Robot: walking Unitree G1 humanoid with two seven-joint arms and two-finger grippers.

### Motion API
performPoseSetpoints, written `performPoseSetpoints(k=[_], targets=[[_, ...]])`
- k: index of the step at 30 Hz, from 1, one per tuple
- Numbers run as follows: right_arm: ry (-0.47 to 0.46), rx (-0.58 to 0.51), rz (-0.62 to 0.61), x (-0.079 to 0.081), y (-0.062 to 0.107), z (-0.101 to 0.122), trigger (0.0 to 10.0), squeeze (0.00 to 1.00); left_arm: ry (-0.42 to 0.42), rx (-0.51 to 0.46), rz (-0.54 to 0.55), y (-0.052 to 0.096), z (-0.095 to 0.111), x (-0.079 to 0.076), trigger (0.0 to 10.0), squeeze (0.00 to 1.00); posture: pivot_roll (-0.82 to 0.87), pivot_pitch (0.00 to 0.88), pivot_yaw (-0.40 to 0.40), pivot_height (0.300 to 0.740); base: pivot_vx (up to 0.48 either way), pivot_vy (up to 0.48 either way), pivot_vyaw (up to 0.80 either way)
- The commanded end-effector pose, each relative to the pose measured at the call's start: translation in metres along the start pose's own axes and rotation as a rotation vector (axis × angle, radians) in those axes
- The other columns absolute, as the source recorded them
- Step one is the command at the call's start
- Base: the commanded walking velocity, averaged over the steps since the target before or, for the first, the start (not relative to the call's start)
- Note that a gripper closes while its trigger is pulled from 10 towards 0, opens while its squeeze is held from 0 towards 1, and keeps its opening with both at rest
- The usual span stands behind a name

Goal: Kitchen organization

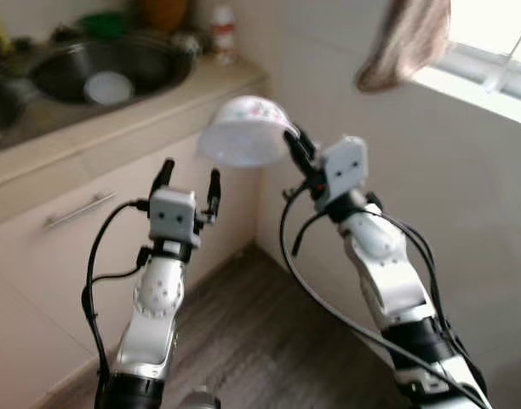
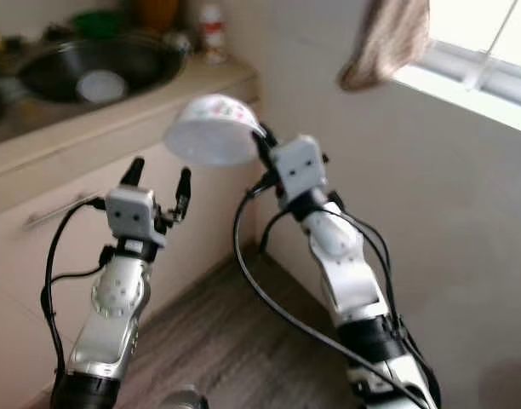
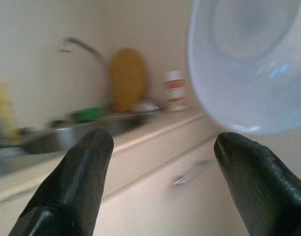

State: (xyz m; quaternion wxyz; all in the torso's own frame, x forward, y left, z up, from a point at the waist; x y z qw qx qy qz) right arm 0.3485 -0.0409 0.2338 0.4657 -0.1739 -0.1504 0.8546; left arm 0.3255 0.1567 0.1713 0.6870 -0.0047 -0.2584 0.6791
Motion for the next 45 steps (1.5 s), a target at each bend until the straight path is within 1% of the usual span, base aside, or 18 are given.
performPoseSetpoints(k=[1, 4, 13, 18, 25, 27, 34, 38, 45], targets=[[0.03, -0.019, -0.005, -0.005, 0.0, 0.004, 0.0, 0.0, 0.014, -0.017, -0.009, -0.001, 0.005, -0.007, 10.0, 0.0, 0.06, 0.0, -0.067, 0.74, 0.0, 0.0, 0.8], [0.033, -0.023, -0.005, -0.005, 0.0, 0.005, 0.0, 0.0, 0.015, -0.018, -0.009, -0.001, 0.005, -0.007, 10.0, 0.0, 0.06, 0.0, -0.065, 0.74, 0.0, 0.0, 0.8], [0.054, -0.04, -0.02, -0.007, -0.002, 0.007, 0.0, 0.0, 0.019, -0.026, -0.018, -0.001, 0.006, -0.008, 10.0, 0.0, 0.06, 0.0, -0.061, 0.74, 0.256, 0.0, 0.8], [0.075, -0.066, -0.027, -0.01, -0.008, 0.013, 0.0, 0.0, 0.02, -0.029, -0.018, -0.001, 0.007, -0.009, 10.0, 0.0, 0.06, 0.0, -0.061, 0.74, 0.274, 0.0, 0.8], [0.071, -0.087, -0.043, -0.013, -0.012, 0.017, 0.0, 0.0, 0.019, -0.031, -0.018, -0.002, 0.007, -0.009, 10.0, 0.0, 0.07, 0.002, -0.065, 0.74, 0.279, 0.0, 0.8], [0.048, -0.101, -0.067, -0.016, -0.013, 0.02, 0.0, 0.0, 0.02, -0.031, -0.017, -0.002, 0.008, -0.009, 10.0, 0.0, 0.07, 0.002, -0.065, 0.74, 0.277, 0.0, 0.0], [0.043, -0.113, -0.076, -0.017, -0.015, 0.022, 0.0, 0.0, 0.022, -0.032, -0.02, -0.003, 0.008, -0.01, 10.0, 0.0, 0.06, 0.004, -0.064, 0.74, 0.28, 0.0, 0.0], [0.044, -0.117, -0.074, -0.017, -0.016, 0.022, 0.0, 0.0, 0.023, -0.032, -0.022, -0.003, 0.008, -0.01, 10.0, 0.0, 0.06, 0.005, -0.064, 0.74, 0.281, 0.0, 0.0], [0.07, -0.114, -0.076, -0.022, -0.017, 0.023, 0.0, 0.0, 0.023, -0.031, -0.023, -0.003, 0.008, -0.011, 10.0, 0.0, 0.06, 0.009, -0.063, 0.74, 0.284, 0.0, 0.0]])
Point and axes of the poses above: a point about 5 cm out from each wrist's last joint towards the gripper, its own y axis pointing back from the gripper into the wrist, its own z axis along the axis of the wrist's last joint, x = y × z, the point moved 5 cm from there along -y, pointing out of the wrist towards the gripper, and after that the axes turned 8 degrees about -y, right-handed, at the moved point
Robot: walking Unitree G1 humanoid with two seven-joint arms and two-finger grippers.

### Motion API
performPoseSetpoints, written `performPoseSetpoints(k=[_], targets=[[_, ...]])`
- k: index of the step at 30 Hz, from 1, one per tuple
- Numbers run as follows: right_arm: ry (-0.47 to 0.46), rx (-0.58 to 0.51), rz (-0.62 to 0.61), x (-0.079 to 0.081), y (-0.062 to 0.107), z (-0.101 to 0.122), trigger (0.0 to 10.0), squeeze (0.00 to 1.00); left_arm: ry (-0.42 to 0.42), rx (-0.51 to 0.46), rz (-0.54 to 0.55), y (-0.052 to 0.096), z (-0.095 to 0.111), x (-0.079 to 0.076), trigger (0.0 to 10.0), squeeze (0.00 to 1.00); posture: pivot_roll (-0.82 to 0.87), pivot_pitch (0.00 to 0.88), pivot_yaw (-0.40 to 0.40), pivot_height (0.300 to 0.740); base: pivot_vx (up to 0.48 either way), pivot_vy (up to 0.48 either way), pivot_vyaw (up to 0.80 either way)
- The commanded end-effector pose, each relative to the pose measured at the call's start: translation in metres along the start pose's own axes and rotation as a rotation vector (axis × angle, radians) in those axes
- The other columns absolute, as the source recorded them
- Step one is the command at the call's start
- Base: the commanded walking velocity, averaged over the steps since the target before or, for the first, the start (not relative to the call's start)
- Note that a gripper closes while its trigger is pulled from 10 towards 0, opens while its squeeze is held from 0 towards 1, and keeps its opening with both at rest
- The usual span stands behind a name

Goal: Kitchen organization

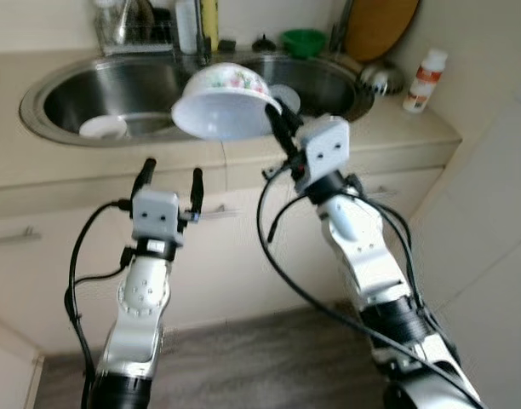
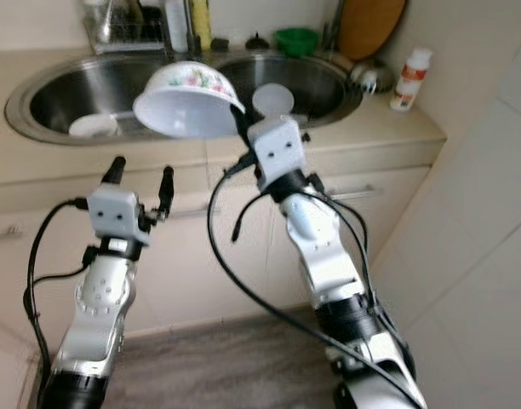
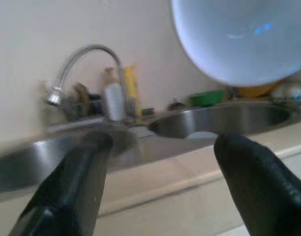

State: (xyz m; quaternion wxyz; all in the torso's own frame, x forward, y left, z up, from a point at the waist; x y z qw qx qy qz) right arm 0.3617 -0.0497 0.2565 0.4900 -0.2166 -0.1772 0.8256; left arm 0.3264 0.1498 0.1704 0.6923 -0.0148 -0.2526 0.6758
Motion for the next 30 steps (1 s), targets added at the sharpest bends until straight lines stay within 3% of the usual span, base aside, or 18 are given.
performPoseSetpoints(k=[1, 9, 30], targets=[[0.005, -0.027, -0.012, -0.0049, -0.0027, 0.0065, 0.0, 0.0, -0.001, -0.024, -0.018, -0.0022, 0.0064, -0.0045, 10.0, 0.0, 0.06, 0.008, -0.063, 0.74, 0.289, 0.0, 0.0], [-0.009, -0.025, -0.025, -0.0049, -0.0028, 0.0048, 0.0, 0.0, -0.002, -0.026, -0.019, -0.0028, 0.0068, -0.0041, 10.0, 0.0, 0.06, 0.008, -0.059, 0.74, 0.29, 0.0, 0.68], [-0.011, 0.001, -0.061, -0.0111, -0.0023, -0.0023, 0.0, 0.0, -0.001, -0.029, -0.025, -0.0034, 0.007, -0.005, 10.0, 0.0, 0.06, 0.0, -0.056, 0.74, 0.29, 0.0, 0.0]])
Point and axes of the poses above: a point about 5 cm out from each wrist's last joint towards the gripper, its own y axis pointing back from the gripper into the wrist, its own z axis along the axis of the wrist's last joint, x = y × z, the point moved 5 cm from there along -y, pointing out of the wrist towards the gripper, and after that the axes turned 8 degrees about -y, right-handed, at the moved point
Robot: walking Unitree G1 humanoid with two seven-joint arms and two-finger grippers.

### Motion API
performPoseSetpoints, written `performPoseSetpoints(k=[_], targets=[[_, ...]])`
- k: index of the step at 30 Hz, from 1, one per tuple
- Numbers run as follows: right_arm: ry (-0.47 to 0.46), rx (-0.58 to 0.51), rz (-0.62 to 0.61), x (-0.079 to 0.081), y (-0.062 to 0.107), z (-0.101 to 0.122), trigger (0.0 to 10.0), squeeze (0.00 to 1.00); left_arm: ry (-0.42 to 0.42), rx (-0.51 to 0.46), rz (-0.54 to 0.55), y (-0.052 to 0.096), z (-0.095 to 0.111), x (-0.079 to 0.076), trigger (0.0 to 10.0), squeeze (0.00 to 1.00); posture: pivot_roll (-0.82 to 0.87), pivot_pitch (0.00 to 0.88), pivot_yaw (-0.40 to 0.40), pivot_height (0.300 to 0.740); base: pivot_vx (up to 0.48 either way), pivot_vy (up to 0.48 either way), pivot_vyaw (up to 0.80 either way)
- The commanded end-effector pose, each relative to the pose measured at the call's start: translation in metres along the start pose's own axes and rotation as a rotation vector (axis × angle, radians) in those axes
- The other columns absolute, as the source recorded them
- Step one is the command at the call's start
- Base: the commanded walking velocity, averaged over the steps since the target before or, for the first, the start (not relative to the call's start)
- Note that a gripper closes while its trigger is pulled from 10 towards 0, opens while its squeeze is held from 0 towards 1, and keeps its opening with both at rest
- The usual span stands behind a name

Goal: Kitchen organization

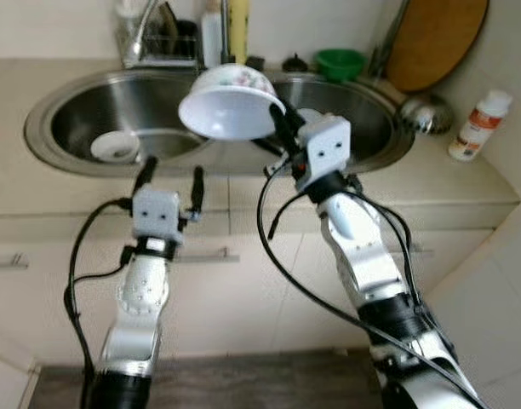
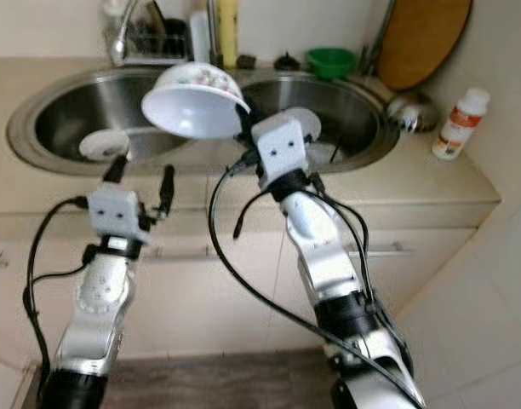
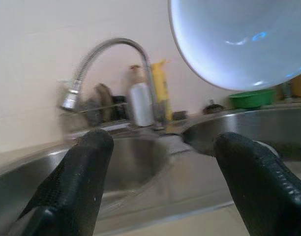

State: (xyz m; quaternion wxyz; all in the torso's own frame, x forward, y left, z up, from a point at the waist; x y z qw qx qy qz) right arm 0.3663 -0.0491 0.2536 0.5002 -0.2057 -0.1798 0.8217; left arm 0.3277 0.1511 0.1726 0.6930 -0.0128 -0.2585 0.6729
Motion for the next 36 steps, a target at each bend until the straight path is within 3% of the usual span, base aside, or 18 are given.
performPoseSetpoints(k=[1, 20, 23, 24, 25, 26, 27, 28, 32, 36], targets=[[0.005, -0.003, -0.04, -0.011, 0.0, 0.002, 0.0, 0.0, 0.01, -0.023, -0.02, -0.001, 0.006, -0.007, 10.0, 0.0, 0.06, 0.0, -0.056, 0.74, 0.289, 0.0, 0.0], [0.045, 0.125, -0.098, -0.019, 0.001, -0.025, 0.0, 0.0, 0.008, -0.024, -0.018, -0.001, 0.006, -0.006, 10.0, 0.0, 0.07, 0.0, -0.056, 0.74, 0.289, 0.0, 0.0], [0.083, 0.214, -0.132, -0.029, 0.0, -0.041, 0.0, 0.0, 0.012, -0.027, -0.024, -0.002, 0.007, -0.008, 10.0, 0.0, 0.07, 0.0, -0.053, 0.74, 0.0, 0.0, 0.0], [0.096, 0.252, -0.142, -0.032, -0.001, -0.048, 0.9, 0.0, 0.015, -0.031, -0.028, -0.002, 0.008, -0.009, 10.0, 0.0, 0.07, 0.0, -0.053, 0.74, 0.0, 0.0, 0.0], [0.11, 0.309, -0.149, -0.036, -0.001, -0.058, 3.3, 0.0, 0.017, -0.035, -0.033, -0.002, 0.009, -0.01, 10.0, 0.0, 0.07, 0.0, -0.053, 0.74, 0.0, 0.0, 0.0], [0.11, 0.309, -0.149, -0.036, -0.001, -0.058, 3.3, 0.0, 0.017, -0.035, -0.033, -0.002, 0.009, -0.01, 10.0, 0.0, 0.07, 0.0, -0.053, 0.74, 0.0, 0.0, 0.0], [0.118, 0.361, -0.148, -0.037, -0.001, -0.067, 4.7, 0.0, 0.017, -0.034, -0.033, -0.002, 0.009, -0.01, 10.0, 0.0, 0.07, 0.0, -0.053, 0.74, 0.0, 0.0, 0.0], [0.125, 0.403, -0.158, -0.039, 0.0, -0.075, 10.0, 0.0, 0.016, -0.035, -0.032, -0.002, 0.009, -0.01, 10.0, 0.0, 0.07, 0.0, -0.054, 0.74, 0.0, 0.0, 0.0], [0.144, 0.531, -0.189, -0.045, 0.004, -0.096, 10.0, 0.0, 0.014, -0.036, -0.031, -0.003, 0.009, -0.01, 10.0, 0.0, 0.08, 0.0, -0.057, 0.74, 0.0, 0.0, 0.0], [0.107, 0.653, -0.265, -0.055, 0.015, -0.117, 10.0, 0.0, 0.014, -0.038, -0.027, -0.003, 0.01, -0.009, 10.0, 0.0, 0.08, 0.0, -0.06, 0.74, 0.0, 0.0, 0.0]])
Point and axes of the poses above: a point about 5 cm out from each wrist's last joint towards the gripper, its own y axis pointing back from the gripper into the wrist, its own z axis along the axis of the wrist's last joint, x = y × z, the point moved 5 cm from there along -y, pointing out of the wrist towards the gripper, and after that the axes turned 8 degrees about -y, right-handed, at the moved point
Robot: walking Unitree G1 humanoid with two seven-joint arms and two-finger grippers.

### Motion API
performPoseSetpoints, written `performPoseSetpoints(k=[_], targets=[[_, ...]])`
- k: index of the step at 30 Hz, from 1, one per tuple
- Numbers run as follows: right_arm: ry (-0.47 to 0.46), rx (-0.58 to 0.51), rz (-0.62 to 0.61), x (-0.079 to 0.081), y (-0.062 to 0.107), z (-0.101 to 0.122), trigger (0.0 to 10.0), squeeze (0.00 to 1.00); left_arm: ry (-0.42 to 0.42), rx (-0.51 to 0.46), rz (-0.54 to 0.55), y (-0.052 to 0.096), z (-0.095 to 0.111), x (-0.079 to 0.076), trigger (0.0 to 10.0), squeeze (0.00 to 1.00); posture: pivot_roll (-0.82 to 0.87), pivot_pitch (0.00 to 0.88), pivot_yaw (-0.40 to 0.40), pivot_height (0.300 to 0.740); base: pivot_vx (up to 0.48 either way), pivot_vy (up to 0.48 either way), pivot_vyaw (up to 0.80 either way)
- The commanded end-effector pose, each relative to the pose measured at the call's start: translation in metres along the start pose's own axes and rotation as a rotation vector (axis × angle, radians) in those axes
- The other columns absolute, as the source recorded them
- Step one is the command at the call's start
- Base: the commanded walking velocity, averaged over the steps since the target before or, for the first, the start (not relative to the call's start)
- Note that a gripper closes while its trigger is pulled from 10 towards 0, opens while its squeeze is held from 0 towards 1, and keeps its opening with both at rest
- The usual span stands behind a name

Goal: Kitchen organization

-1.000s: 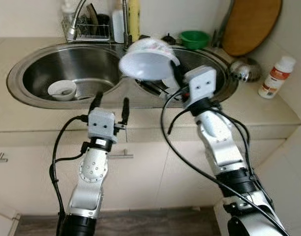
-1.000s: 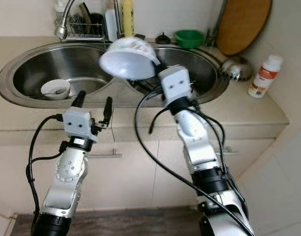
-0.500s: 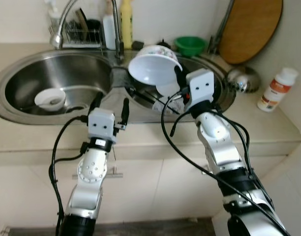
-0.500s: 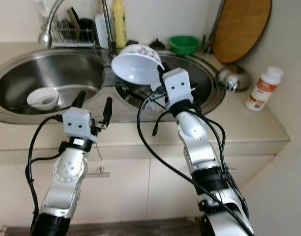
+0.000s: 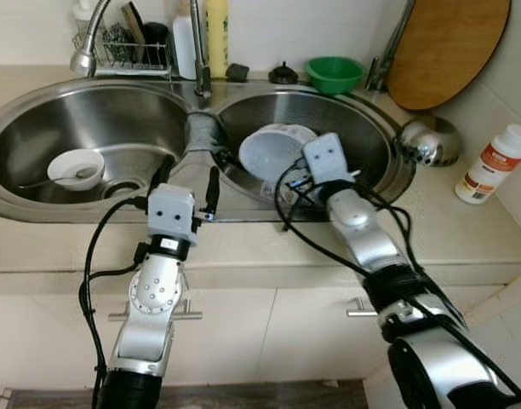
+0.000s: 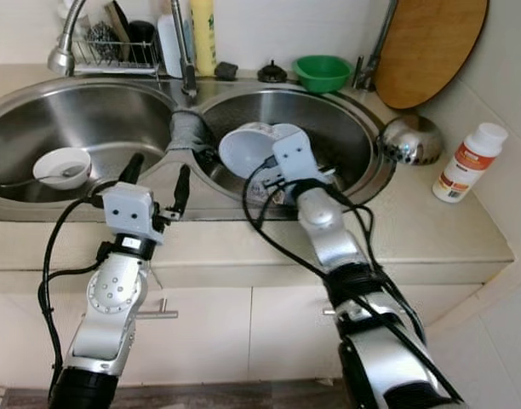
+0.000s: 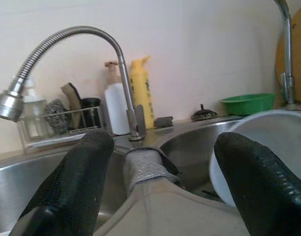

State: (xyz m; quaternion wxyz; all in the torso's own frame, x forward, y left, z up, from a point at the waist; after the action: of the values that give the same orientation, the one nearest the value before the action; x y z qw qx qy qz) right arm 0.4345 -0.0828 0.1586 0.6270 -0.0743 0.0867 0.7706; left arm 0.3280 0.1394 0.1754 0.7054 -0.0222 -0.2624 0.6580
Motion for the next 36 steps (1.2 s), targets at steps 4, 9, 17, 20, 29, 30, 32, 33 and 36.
performPoseSetpoints(k=[4, 9, 17, 20, 29, 30, 32, 33, 36], targets=[[-0.056, 0.122, -0.065, -0.014, -0.003, -0.022, 10.0, 0.0, -0.001, -0.013, 0.006, -0.001, 0.004, 0.001, 10.0, 0.0, 0.08, 0.0, -0.06, 0.74, 0.0, 0.0, 0.0], [-0.078, 0.169, -0.013, -0.006, 0.0, -0.034, 10.0, 1.0, 0.001, -0.013, 0.004, -0.001, 0.003, 0.001, 10.0, 0.0, 0.08, 0.0, -0.057, 0.74, 0.0, 0.0, 0.0], [-0.125, 0.187, 0.024, -0.001, 0.002, -0.042, 10.0, 1.0, 0.01, -0.001, -0.006, -0.001, 0.001, -0.001, 10.0, 0.0, 0.08, 0.0, -0.053, 0.74, 0.0, 0.0, 0.0], [-0.152, 0.164, 0.028, -0.001, 0.002, -0.038, 10.0, 1.0, 0.012, 0.001, -0.008, -0.001, 0.001, -0.001, 10.0, 0.0, 0.08, 0.0, -0.051, 0.74, 0.0, 0.0, 0.0], [-0.161, 0.159, 0.044, -0.002, 0.004, -0.037, 10.0, 1.0, 0.012, 0.009, -0.014, -0.001, 0.0, -0.001, 10.0, 0.0, 0.08, 0.0, -0.048, 0.74, 0.0, 0.0, 0.0], [-0.158, 0.16, 0.045, -0.002, 0.004, -0.037, 10.0, 1.0, 0.012, 0.009, -0.015, -0.001, 0.0, -0.002, 10.0, 0.0, 0.08, 0.0, -0.048, 0.74, 0.0, 0.0, 0.0], [-0.136, 0.169, 0.057, -0.002, 0.005, -0.039, 10.0, 1.0, 0.011, 0.011, -0.017, -0.001, -0.001, -0.002, 10.0, 0.0, 0.07, 0.0, -0.047, 0.74, 0.0, 0.0, 0.0], [-0.079, 0.194, 0.11, 0.002, 0.008, -0.045, 10.0, 1.0, 0.01, 0.013, -0.02, -0.001, -0.001, -0.003, 10.0, 0.0, 0.07, 0.001, -0.048, 0.74, 0.0, 0.0, 0.0], [-0.005, 0.27, 0.292, 0.023, 0.017, -0.06, 10.0, 1.0, 0.009, 0.016, -0.022, -0.001, -0.001, -0.004, 10.0, 0.0, 0.07, 0.002, -0.048, 0.74, 0.0, 0.0, 0.0]])
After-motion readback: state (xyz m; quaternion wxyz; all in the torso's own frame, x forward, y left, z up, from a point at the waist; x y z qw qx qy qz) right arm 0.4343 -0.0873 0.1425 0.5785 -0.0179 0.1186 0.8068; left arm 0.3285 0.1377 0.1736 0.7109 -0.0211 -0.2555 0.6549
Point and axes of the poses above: a point about 5 cm out from each wrist's last joint towards the gripper, its own y axis pointing back from the gripper into the wrist, its own z axis along the axis of the wrist's last joint, x = y × z, the point moved 5 cm from there along -y, pointing out of the wrist towards the gripper, and after that the axes turned 8 degrees about -y, right-handed, at the moved point
